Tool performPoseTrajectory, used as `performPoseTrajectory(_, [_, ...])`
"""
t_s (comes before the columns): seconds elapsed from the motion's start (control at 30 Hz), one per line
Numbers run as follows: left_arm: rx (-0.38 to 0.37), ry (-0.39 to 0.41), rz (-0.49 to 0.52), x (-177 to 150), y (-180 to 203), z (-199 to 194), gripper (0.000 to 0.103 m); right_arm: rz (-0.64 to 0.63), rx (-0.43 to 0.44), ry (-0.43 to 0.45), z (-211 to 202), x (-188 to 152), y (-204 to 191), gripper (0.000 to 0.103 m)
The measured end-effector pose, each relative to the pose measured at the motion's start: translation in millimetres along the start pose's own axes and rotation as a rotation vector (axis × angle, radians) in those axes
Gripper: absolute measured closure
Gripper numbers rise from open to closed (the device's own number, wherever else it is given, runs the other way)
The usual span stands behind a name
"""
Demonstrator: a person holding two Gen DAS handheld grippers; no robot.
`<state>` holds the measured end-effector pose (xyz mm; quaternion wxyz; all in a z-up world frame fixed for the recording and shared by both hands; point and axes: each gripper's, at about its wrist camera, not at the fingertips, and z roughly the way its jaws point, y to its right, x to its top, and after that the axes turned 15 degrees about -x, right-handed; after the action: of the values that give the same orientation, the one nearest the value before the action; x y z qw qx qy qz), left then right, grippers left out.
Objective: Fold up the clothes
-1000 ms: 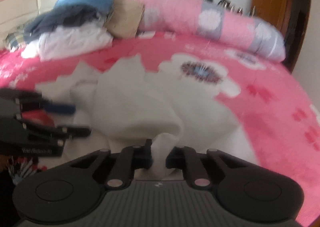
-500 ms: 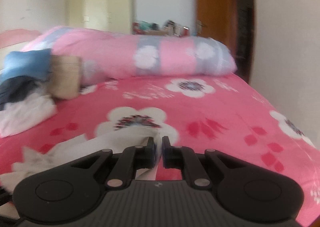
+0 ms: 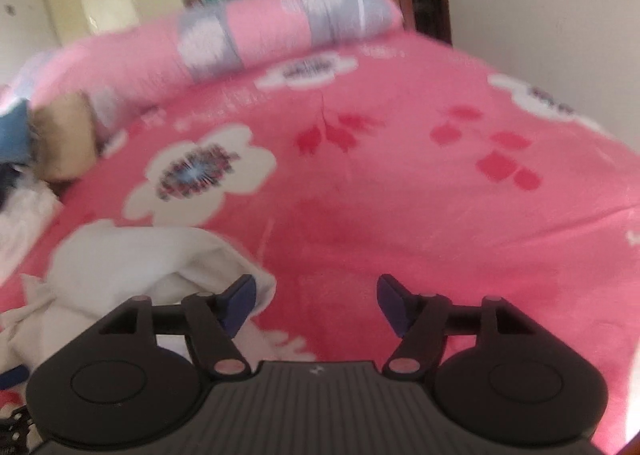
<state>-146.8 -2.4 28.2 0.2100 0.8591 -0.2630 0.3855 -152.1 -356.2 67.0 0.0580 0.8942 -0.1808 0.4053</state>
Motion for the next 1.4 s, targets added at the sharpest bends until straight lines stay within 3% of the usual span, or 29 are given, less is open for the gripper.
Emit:
performPoseTrajectory(0.1, [-0.023, 0.001, -0.003, -1, 6, -7, 0.005, -0.046, 0.055, 0.083, -36, -15, -3, 0.023])
performPoseTrajectory(0.3, [-0.007, -0.015, 0.065, -3, 29, -4, 0.004, -0.25, 0.232, 0.185, -96, -55, -51, 0.014])
performPoseTrajectory(0.4, [0.012, -0.027, 0.072, -3, 34, 2, 0.01, -0.452, 0.18, 0.264, -100, -84, -105, 0.014])
performPoseTrajectory(0.47, [0.015, -0.031, 0.072, -4, 35, 2, 0.028, -0.547, 0.119, 0.296, -95, -98, -129, 0.014])
performPoseTrajectory(0.57, [0.012, -0.029, 0.065, -3, 36, 0, 0.044, -0.593, 0.05, 0.277, -77, -106, -139, 0.033])
performPoseTrajectory(0.63, [-0.008, 0.01, 0.075, 0, 38, -7, 0.044, -0.563, 0.021, 0.251, -72, -105, -127, 0.065])
performPoseTrajectory(0.77, [-0.069, 0.076, 0.118, 8, 47, -10, 0.043, -0.445, -0.002, 0.218, -72, -97, -93, 0.082])
performPoseTrajectory(0.9, [-0.141, 0.069, 0.18, 18, 63, 7, 0.04, -0.282, -0.023, 0.233, -85, -83, -56, 0.089])
performPoseTrajectory(1.03, [-0.087, 0.021, 0.234, 17, 72, 24, 0.04, -0.068, -0.038, 0.253, -93, -64, -7, 0.09])
performPoseTrajectory(1.1, [-0.074, 0.0, 0.213, 14, 66, 25, 0.039, 0.04, -0.04, 0.241, -88, -56, 20, 0.091])
performPoseTrajectory(1.17, [-0.053, -0.024, 0.188, 11, 58, 24, 0.029, 0.143, -0.043, 0.221, -80, -48, 48, 0.098])
performPoseTrajectory(1.23, [-0.028, -0.038, 0.165, 7, 48, 21, 0.026, 0.237, -0.037, 0.187, -69, -46, 72, 0.099])
performPoseTrajectory(1.4, [-0.002, -0.031, 0.112, 7, 29, 12, 0.026, 0.365, -0.006, 0.089, -42, -56, 104, 0.099])
